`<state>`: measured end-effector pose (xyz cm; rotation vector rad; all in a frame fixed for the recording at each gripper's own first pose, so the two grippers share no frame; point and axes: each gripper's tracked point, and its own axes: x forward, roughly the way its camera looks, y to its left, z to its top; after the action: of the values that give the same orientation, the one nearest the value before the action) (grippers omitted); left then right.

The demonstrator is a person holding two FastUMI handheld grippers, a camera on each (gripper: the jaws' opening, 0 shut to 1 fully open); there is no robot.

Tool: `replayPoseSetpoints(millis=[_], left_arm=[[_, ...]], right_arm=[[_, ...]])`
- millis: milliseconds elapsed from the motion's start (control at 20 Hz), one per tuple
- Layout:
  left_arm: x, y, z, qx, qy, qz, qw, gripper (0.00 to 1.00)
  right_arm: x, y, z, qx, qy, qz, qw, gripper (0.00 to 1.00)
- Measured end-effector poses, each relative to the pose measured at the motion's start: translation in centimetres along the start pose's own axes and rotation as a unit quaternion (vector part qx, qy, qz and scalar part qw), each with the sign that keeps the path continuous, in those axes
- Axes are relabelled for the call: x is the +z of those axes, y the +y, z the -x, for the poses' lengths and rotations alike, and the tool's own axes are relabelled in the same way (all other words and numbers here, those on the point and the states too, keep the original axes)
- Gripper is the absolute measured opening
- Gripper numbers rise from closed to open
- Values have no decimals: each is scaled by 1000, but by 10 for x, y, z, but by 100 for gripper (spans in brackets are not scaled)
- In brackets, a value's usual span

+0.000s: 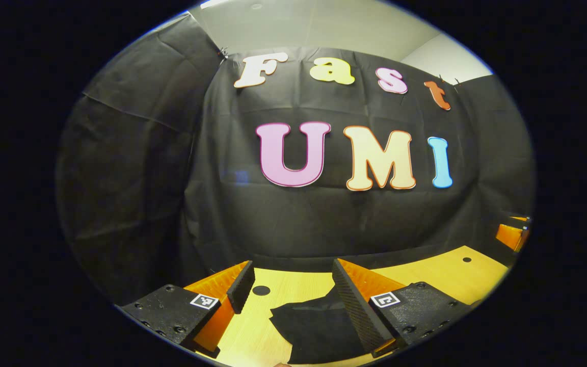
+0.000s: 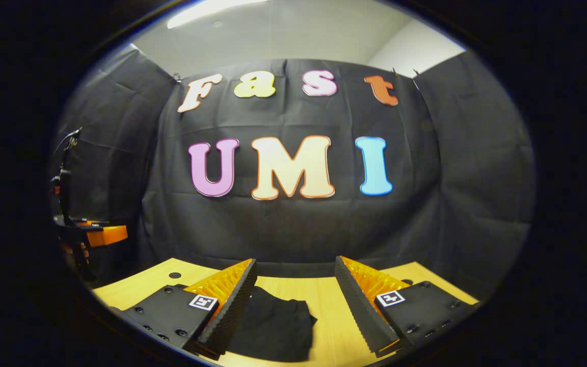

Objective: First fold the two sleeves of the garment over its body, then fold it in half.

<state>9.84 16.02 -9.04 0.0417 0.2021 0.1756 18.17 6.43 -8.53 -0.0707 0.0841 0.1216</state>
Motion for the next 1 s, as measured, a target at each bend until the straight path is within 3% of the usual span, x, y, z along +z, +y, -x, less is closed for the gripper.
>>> replayPoseSetpoints(millis=[50, 100, 200, 250, 400, 700, 1000], left_arm=[[6, -4, 16, 1, -4, -2, 1000, 92], [13, -7, 32, 1, -10, -2, 1000, 92], [21, -12, 66, 9, -16, 3, 1000, 93], [24, -15, 83, 10, -16, 7, 1000, 93], [28, -21, 135, 16, -17, 7, 1000, 92], [41, -38, 205, 12, -30, 9, 999, 93], [58, -48, 240, -5, -48, 0, 999, 93]], right_arm=[[0, 5, 18, 11, -1, 6, 1000, 100], [1, 8, 35, 20, -3, 12, 1000, 93], [4, 14, 67, 40, -10, 22, 999, 100], [4, 16, 84, 49, -13, 24, 998, 94], [8, 20, 133, 69, -21, 14, 997, 94], [14, 2, 206, 70, -38, 14, 997, 94], [9, -8, 253, 61, -41, -11, 997, 97]])
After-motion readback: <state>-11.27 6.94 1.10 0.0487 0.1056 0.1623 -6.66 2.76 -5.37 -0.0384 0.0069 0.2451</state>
